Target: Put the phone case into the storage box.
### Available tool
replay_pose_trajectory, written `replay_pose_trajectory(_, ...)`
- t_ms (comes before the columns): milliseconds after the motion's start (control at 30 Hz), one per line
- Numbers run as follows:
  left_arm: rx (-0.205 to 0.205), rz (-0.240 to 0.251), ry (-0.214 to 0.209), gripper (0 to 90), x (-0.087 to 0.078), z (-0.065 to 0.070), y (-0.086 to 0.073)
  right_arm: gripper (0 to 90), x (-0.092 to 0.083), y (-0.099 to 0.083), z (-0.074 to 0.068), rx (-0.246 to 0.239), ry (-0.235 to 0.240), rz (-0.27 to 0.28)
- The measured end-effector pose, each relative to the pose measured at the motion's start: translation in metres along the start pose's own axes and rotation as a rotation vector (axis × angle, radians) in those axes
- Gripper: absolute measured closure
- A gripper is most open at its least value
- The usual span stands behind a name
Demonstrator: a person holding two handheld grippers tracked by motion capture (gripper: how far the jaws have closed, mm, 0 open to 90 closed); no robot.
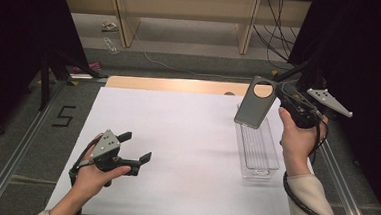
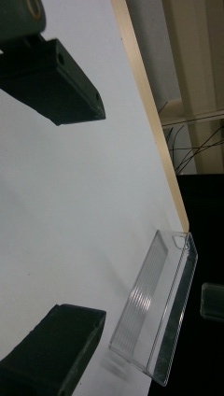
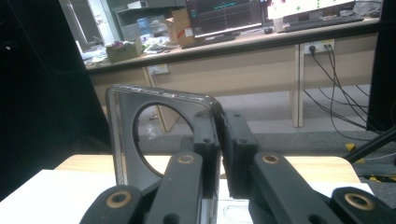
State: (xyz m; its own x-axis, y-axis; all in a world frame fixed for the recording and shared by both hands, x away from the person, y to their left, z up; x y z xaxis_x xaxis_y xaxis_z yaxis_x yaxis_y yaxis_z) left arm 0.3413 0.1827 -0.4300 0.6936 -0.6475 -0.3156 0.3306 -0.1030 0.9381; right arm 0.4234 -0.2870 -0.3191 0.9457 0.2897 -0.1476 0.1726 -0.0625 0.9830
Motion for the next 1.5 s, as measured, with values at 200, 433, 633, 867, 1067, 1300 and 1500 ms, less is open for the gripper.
replay_pose_trajectory(200,0.0,-0.001,0.0,4.4,0.0,0.0,0.0,85.4,0.001,-0.001,0.001,-0.001,-0.006,-0.002)
replay_pose_trajectory(433,0.0,0.0,0.0,4.4,0.0,0.0,0.0,85.4,0.001,-0.001,0.003,-0.004,-0.013,-0.001)
replay_pose_trajectory(633,-0.001,0.0,0.0,4.5,0.0,0.0,0.0,85.4,0.002,-0.001,0.004,-0.005,-0.019,-0.001)
replay_pose_trajectory(867,0.0,0.0,0.0,4.5,0.0,0.0,0.0,85.4,0.001,0.0,0.006,-0.01,-0.028,0.002)
replay_pose_trajectory(1067,0.0,0.001,0.0,4.5,0.0,0.0,0.0,85.4,0.002,0.0,0.008,-0.012,-0.034,0.0)
replay_pose_trajectory(1300,-0.001,0.0,0.001,4.6,0.0,0.0,0.0,85.4,0.003,-0.001,0.01,-0.016,-0.042,-0.001)
replay_pose_trajectory(1500,-0.001,0.0,0.001,4.5,0.001,0.0,0.0,85.4,0.003,0.0,0.011,-0.024,-0.047,0.0)
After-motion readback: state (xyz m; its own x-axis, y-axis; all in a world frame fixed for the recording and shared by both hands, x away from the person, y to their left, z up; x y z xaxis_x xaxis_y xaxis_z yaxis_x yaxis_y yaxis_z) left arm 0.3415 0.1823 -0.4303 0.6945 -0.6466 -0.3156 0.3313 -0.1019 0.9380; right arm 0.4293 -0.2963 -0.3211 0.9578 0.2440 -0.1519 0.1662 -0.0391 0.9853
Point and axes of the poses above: each handheld gripper's, and its own axes: x roughly forward along the jaws, y roughly out of its top, z roughly to its right, the point moved 1 cm from there along x, roughly forward along the jaws, and after that the axes turned 5 degrees about -x, right-handed, at the moved point
